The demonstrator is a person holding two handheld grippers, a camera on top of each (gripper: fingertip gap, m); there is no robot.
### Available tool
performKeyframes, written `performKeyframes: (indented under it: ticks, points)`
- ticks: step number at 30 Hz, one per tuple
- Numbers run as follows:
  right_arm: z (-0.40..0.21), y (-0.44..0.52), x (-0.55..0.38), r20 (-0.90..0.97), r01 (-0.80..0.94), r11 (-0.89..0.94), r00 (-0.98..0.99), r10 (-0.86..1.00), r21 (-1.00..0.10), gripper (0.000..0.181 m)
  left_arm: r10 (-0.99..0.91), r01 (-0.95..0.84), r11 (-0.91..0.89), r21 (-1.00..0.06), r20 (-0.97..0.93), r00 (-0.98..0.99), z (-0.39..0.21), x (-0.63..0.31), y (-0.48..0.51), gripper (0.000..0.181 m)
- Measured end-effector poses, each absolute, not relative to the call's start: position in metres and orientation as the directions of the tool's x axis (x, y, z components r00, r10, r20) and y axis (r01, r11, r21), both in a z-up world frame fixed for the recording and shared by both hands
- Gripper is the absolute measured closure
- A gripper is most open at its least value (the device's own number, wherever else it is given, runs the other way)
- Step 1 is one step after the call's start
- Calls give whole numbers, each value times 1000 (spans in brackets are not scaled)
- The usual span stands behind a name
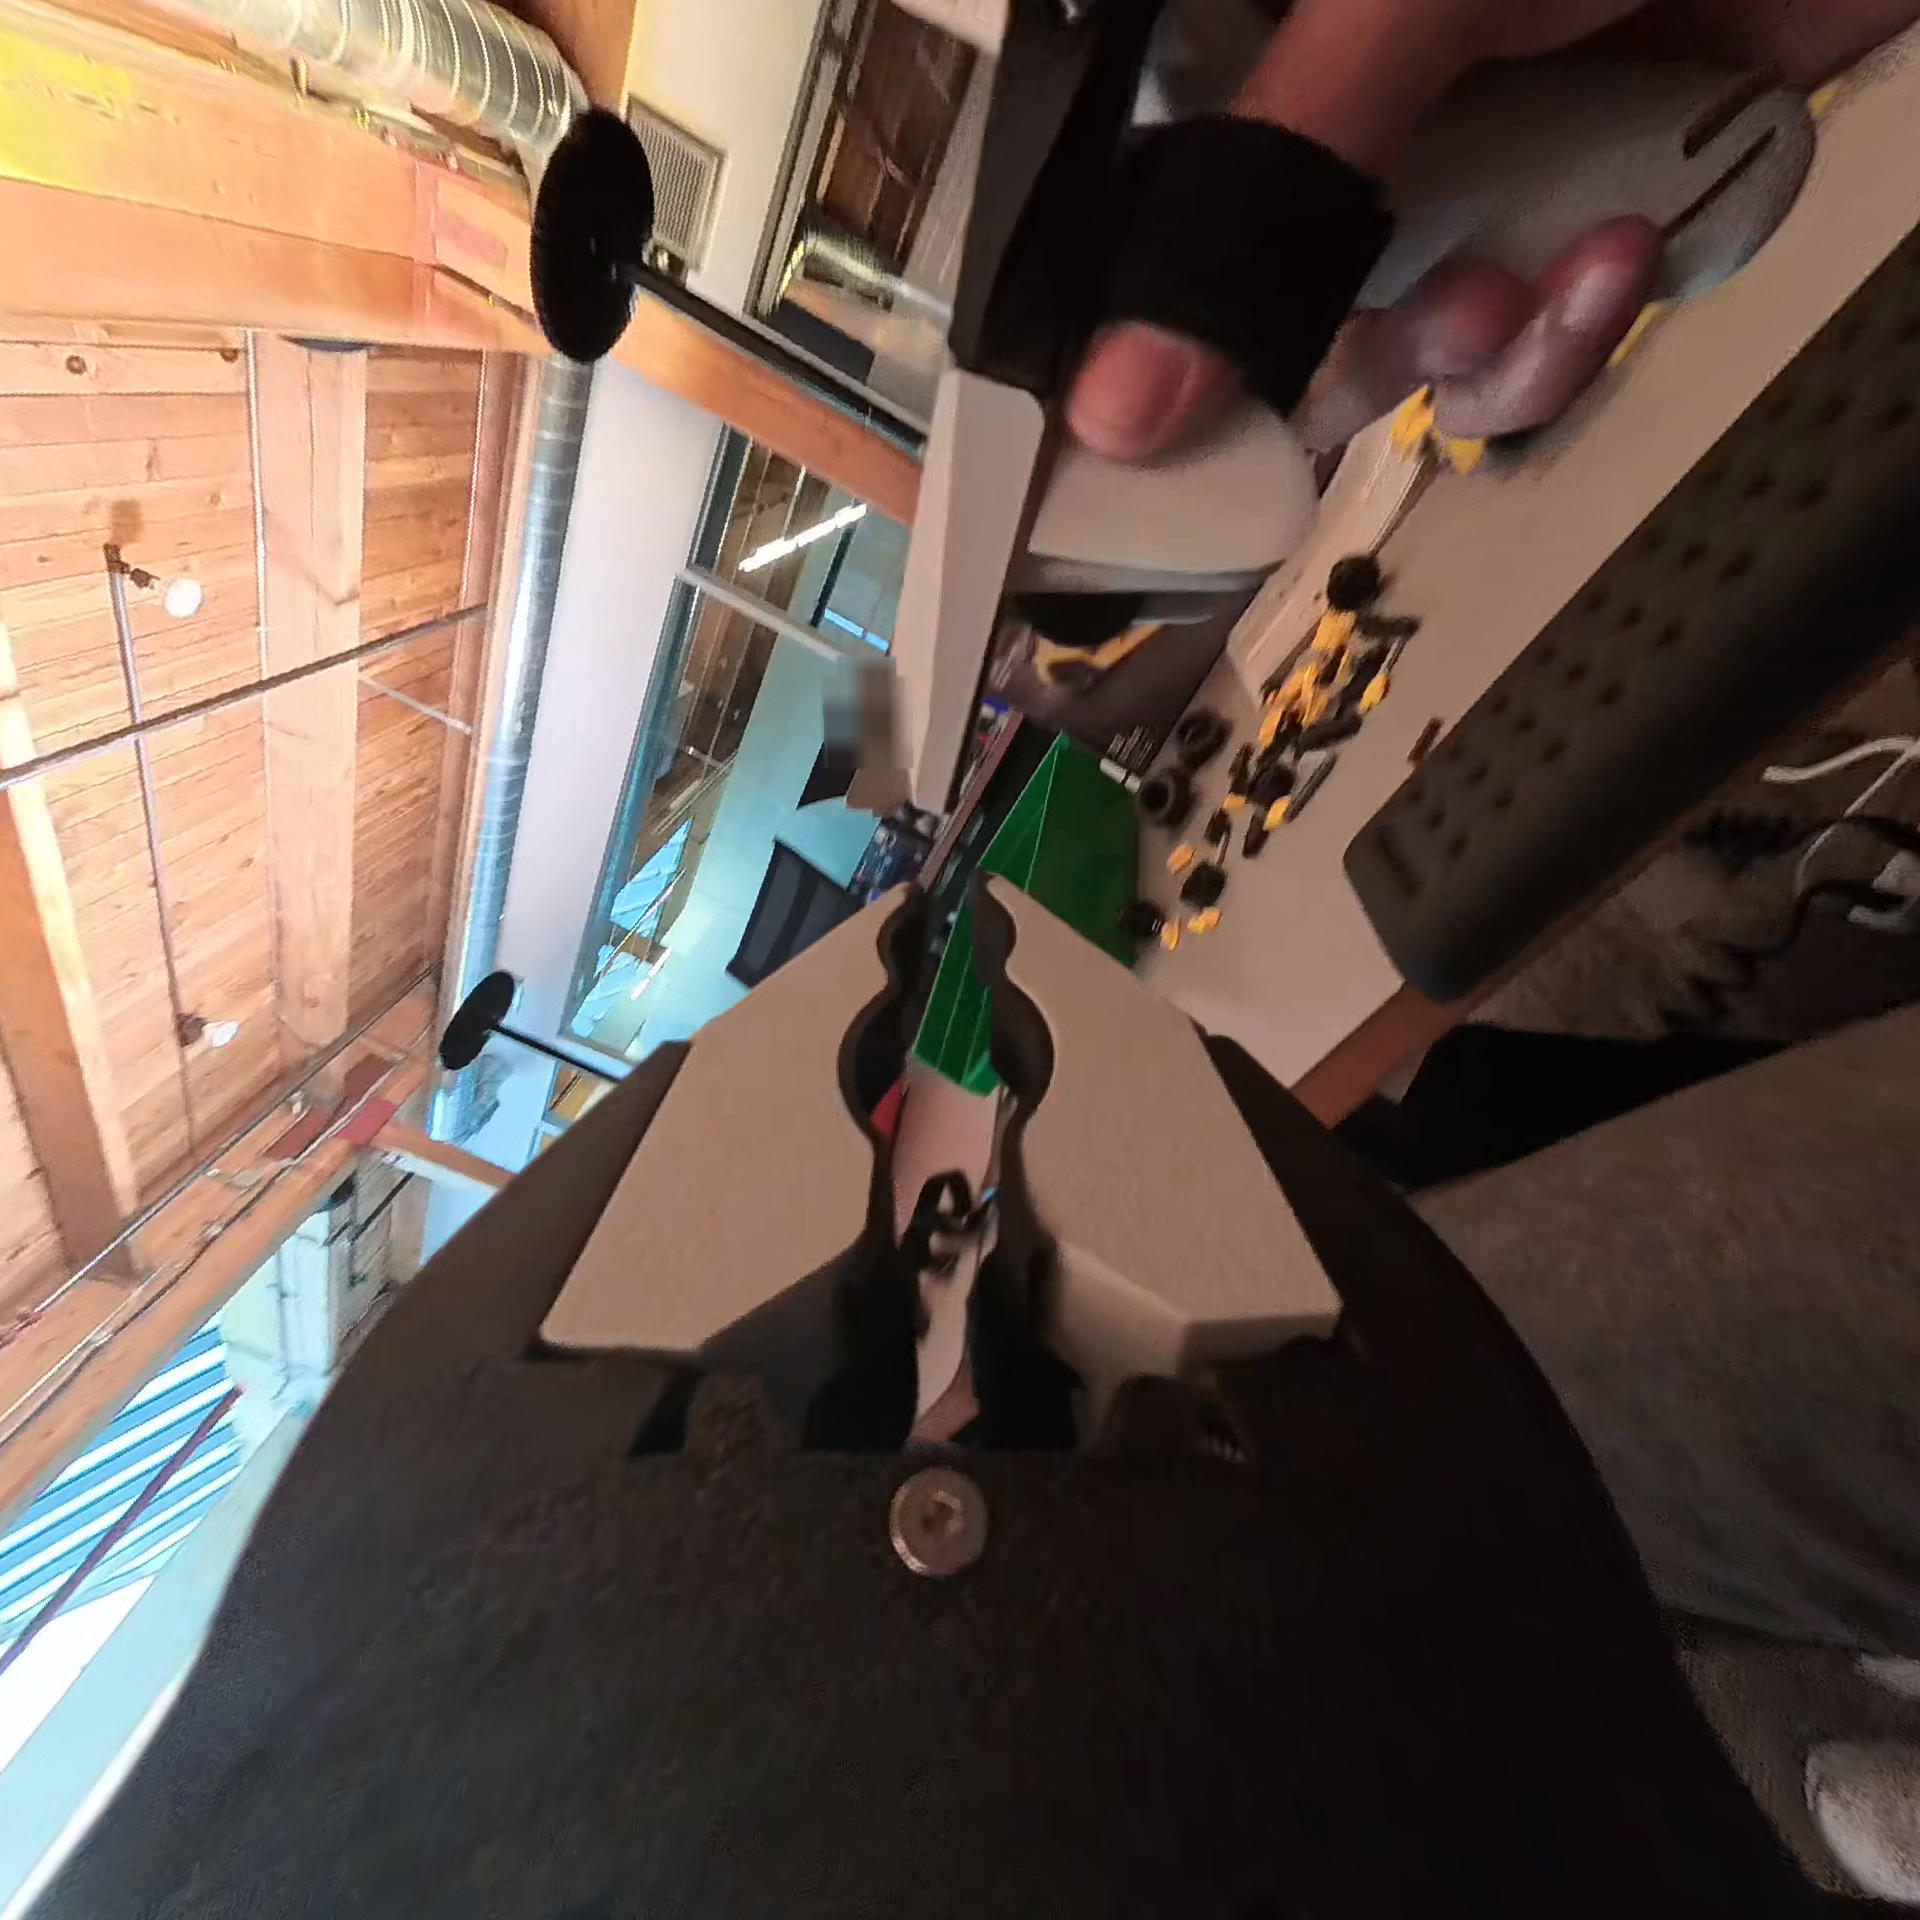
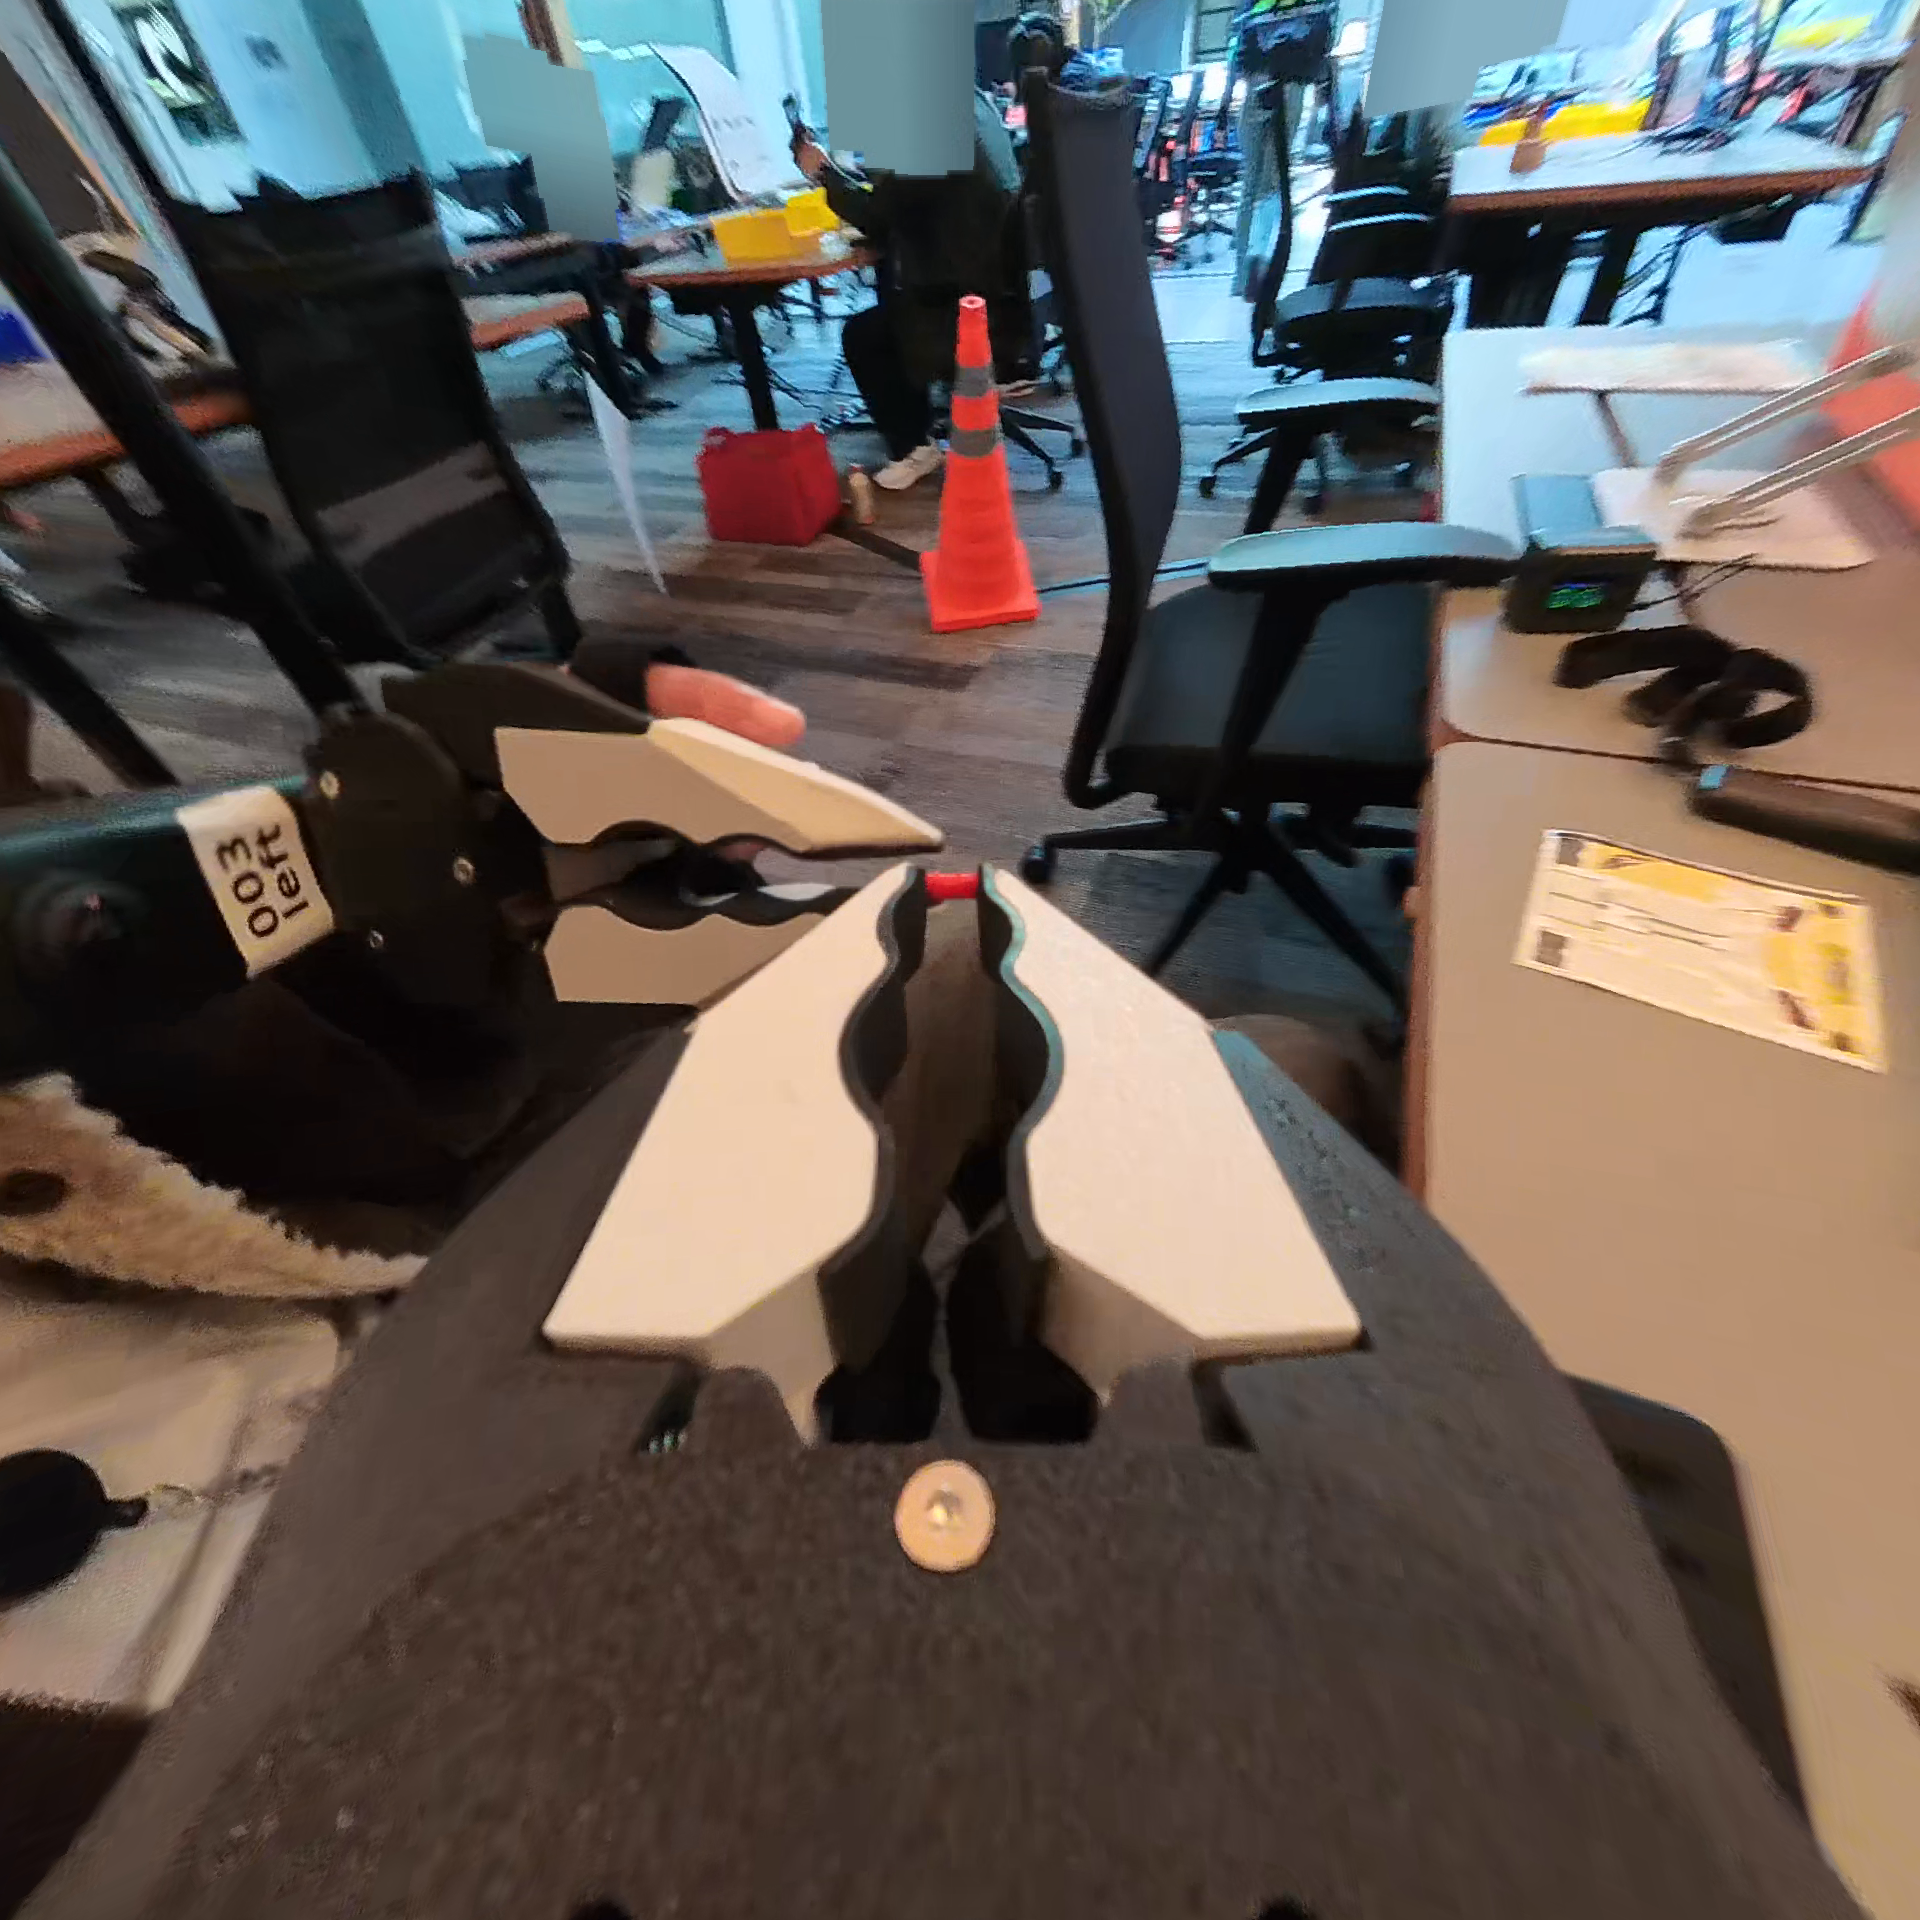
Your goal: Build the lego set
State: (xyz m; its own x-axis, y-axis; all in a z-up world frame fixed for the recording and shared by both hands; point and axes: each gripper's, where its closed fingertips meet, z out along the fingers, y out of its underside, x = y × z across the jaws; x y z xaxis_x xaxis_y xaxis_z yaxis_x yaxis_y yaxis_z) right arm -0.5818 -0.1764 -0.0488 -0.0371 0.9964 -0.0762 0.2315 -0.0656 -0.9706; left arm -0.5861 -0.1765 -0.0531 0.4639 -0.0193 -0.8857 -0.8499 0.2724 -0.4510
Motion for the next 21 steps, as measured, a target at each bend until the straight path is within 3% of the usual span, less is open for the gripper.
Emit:
performKeyframes:
  ticks: [6, 9, 21]
  points:
    - [-45, -176, -533, 96, 278, 54, 140, 985, -959, 173, -15, -813, 435, -386, -906, 422, -43, -521, -175, 166]
    - [-46, -178, -509, 137, 303, 78, 178, 974, -950, 174, 3, -797, 487, -357, -912, 410, -39, -496, -180, 175]
    - [-56, -190, -466, 81, 301, 29, 161, 984, -953, 174, -7, -824, 455, -337, -927, 376, -47, -449, -186, 174]
